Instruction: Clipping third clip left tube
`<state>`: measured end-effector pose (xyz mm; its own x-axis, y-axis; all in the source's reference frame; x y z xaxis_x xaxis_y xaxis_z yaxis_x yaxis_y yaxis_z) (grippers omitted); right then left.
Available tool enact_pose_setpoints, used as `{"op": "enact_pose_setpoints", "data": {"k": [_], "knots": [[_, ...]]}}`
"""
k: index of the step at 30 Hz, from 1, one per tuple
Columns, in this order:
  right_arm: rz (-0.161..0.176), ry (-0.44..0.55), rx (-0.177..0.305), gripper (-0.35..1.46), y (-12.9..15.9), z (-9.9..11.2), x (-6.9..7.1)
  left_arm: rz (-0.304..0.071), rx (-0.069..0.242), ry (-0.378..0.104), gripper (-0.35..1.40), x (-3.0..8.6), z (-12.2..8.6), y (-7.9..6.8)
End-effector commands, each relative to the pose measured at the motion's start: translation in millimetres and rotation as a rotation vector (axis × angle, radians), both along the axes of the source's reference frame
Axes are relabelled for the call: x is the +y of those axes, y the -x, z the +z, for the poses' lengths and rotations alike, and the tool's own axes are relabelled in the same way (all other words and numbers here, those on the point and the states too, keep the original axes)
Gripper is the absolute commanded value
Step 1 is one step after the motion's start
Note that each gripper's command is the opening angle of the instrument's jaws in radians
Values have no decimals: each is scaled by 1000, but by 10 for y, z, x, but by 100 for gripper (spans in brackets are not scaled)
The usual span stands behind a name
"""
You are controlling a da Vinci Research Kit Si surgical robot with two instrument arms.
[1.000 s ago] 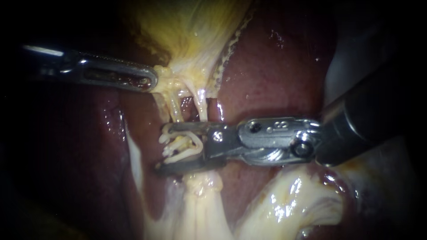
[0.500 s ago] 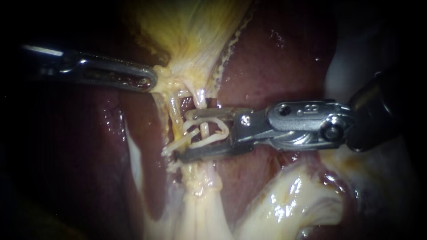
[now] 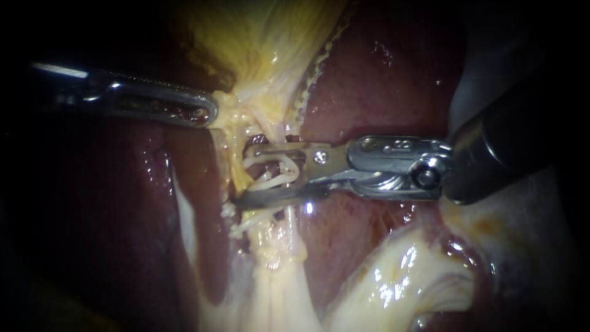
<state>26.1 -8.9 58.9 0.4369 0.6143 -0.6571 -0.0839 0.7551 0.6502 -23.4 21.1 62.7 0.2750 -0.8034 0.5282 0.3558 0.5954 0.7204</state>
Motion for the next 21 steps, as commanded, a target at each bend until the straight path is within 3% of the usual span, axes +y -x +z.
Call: {"op": "enact_pose_setpoints", "data": {"k": [1, 5, 8, 16, 21], "knots": [[9, -6, 9, 46, -2, 0, -1, -1, 1, 1, -35, 0, 0, 0], [54, -38, 52, 46, -5, 2, 0, -1, 1, 1, -35, 0, 1, 1], [81, -79, 110, 47, -9, 5, 2, -1, 2, 1, -35, 0, 1, 1], [105, -175, 248, 47, -14, 5, 2, -4, 2, -4, -35, -1, 2, 1], [106, -208, 290, 47, -14, 4, 2, -4, 2, -4, -35, -1, 2, 1]]}}
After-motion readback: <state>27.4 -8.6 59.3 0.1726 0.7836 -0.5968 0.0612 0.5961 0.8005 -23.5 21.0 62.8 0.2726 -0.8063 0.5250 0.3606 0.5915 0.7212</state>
